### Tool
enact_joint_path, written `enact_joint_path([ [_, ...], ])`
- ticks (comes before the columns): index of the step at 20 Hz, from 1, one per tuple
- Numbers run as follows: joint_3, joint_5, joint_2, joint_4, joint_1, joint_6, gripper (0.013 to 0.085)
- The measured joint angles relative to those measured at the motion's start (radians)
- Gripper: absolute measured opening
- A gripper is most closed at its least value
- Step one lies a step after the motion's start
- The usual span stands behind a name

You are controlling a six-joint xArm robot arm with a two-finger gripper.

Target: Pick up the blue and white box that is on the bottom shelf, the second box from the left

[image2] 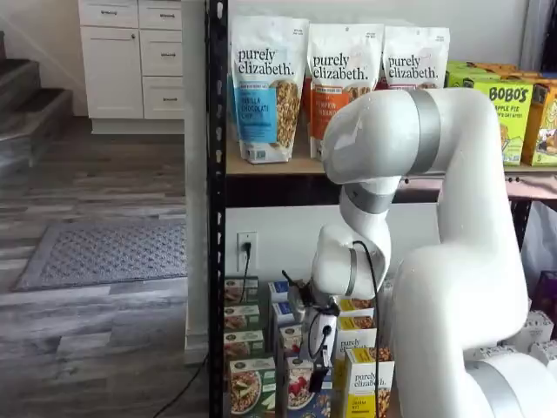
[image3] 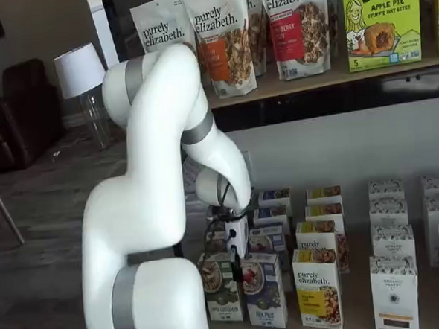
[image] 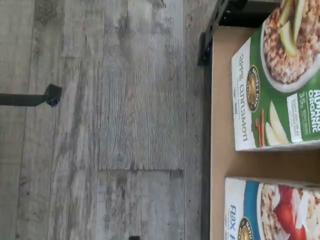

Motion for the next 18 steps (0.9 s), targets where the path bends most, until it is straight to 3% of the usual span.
enact_joint_path([
  [3,0.005,0.004,-0.005,0.052,0.003,-0.044,0.085],
  [8,0.018,-0.007,-0.013,0.094,0.008,-0.078,0.085],
  [14,0.034,-0.056,-0.017,0.232,0.018,-0.198,0.085],
  [18,0.027,-0.057,-0.009,0.253,0.013,-0.221,0.085],
])
